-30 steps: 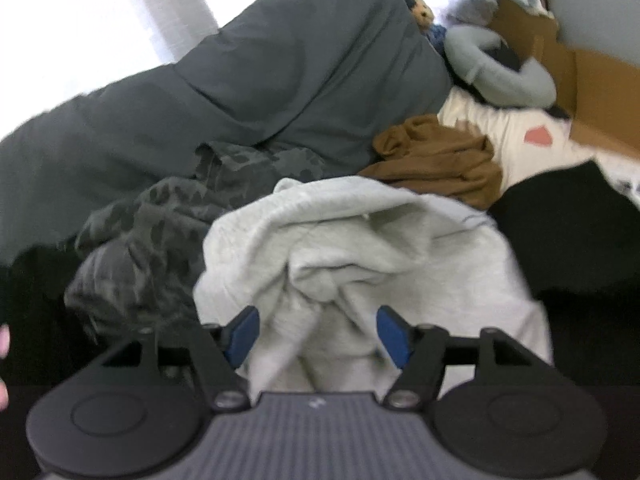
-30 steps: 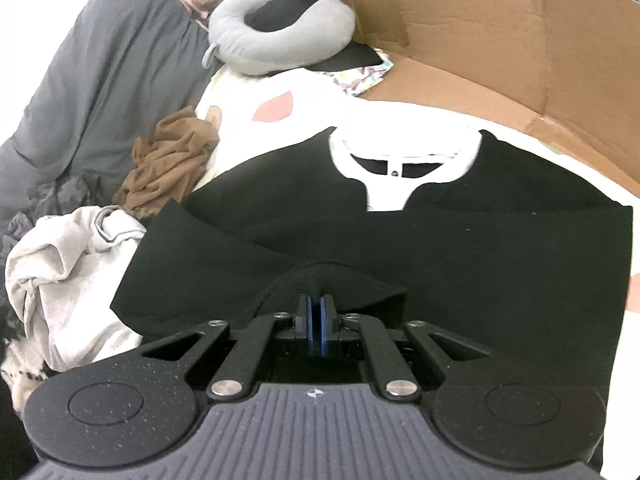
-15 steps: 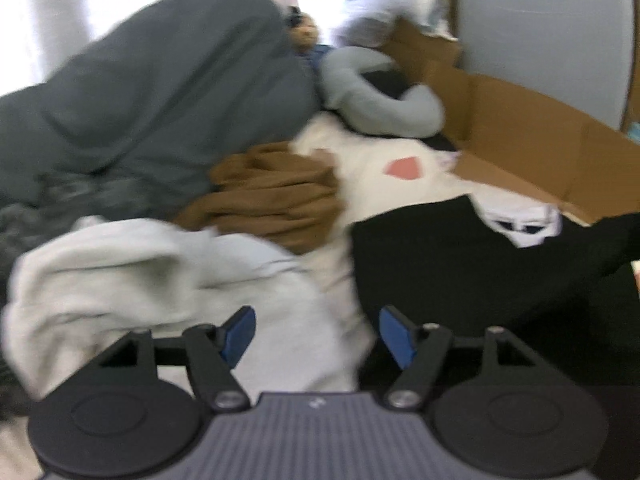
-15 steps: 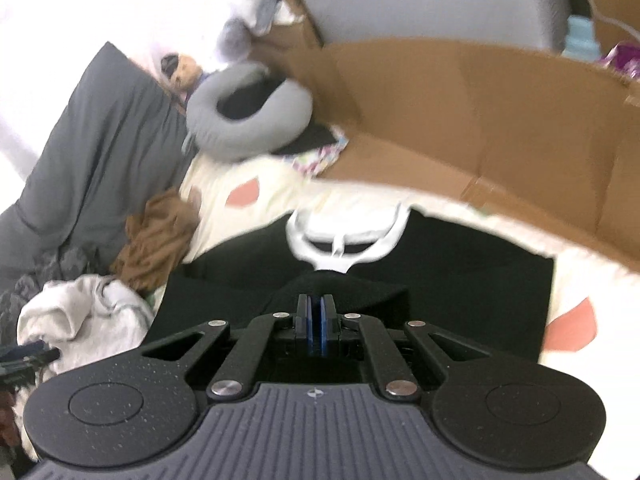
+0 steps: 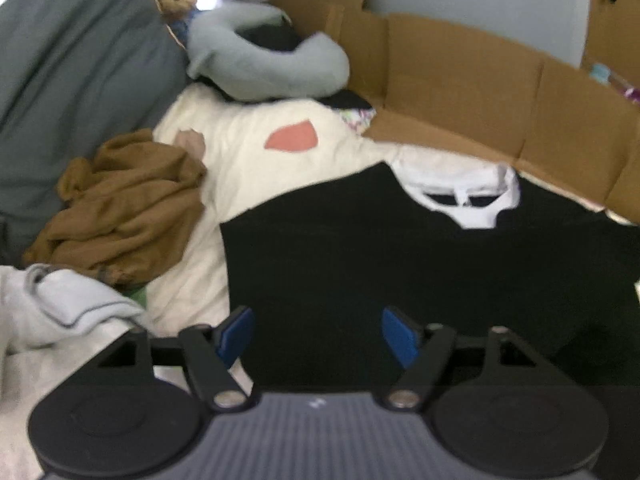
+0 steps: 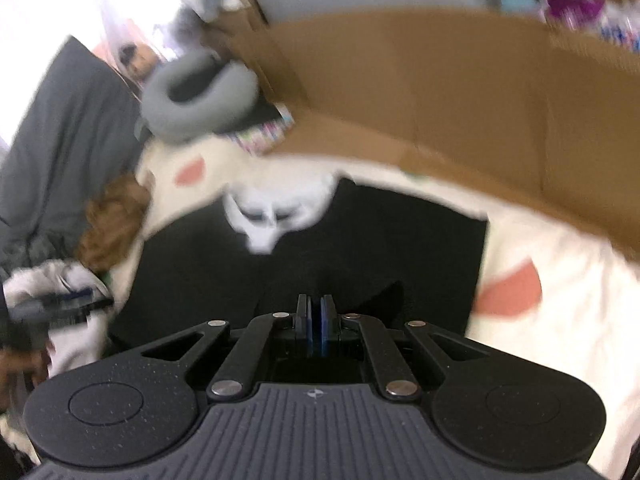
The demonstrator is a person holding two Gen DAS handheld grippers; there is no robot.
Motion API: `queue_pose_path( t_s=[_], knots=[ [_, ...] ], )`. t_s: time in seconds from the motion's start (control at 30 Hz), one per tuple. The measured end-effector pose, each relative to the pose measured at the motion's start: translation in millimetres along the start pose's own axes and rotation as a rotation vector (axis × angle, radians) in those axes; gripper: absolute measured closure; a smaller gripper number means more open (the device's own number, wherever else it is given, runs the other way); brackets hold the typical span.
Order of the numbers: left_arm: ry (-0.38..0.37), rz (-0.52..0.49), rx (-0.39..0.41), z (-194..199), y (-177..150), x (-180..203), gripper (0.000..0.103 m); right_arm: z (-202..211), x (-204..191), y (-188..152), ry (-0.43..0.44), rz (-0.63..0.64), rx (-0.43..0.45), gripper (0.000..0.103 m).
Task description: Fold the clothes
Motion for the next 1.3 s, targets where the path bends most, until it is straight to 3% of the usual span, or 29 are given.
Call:
queue_pose_path(
  t_s=[0.13,0.23,0.3,0.37,0.47,0.83,0.97,1.3],
  knots=[
    [-0.009,0.007,-0.026,-22,-1,-2,0.029,-28,22,-26,-0.003,-0.058,-0.124,0.099],
    [-0.019,-0.001,-0.015,-26,-5,2,0.029,-33,30,-32,0.007,-0.091,-0.141,0.096],
    [-0.039,0.008,-0.004,-23,-8,3,0.027,-37,35,-36,0.014,-0.113,-0.152,0.086],
    [-0.048,0.011,0.008,-20,-10,2,0.026,-41,41,-40,0.021,-0.135,-0.163,0.062],
    [-0.029,0.012,0.030,-14,-15,-1,0.026,-46,49,-46,0.032,-0.168,-0.180,0.056],
    [0.024,0.018,0.070,23,-55,-9,0.023,-59,64,-47,0.077,-0.269,-0.174,0.041],
    [0.027,0.043,0.063,30,-72,-12,0.023,-66,66,-46,0.086,-0.297,-0.170,0.041],
    [0.009,-0.008,0.000,2,-88,-8,0.022,-87,58,-48,0.044,-0.285,-0.170,0.041]
  ],
)
Point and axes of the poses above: each gripper's, at about its wrist camera, not at the fingertips, and z roughly against the way its jaws point, x to its right, y to its top, the point moved 1 cm from there along -z, roughly the way its jaws point, and after that the axes turned 10 degrees about -y, right-handed, at the moved point
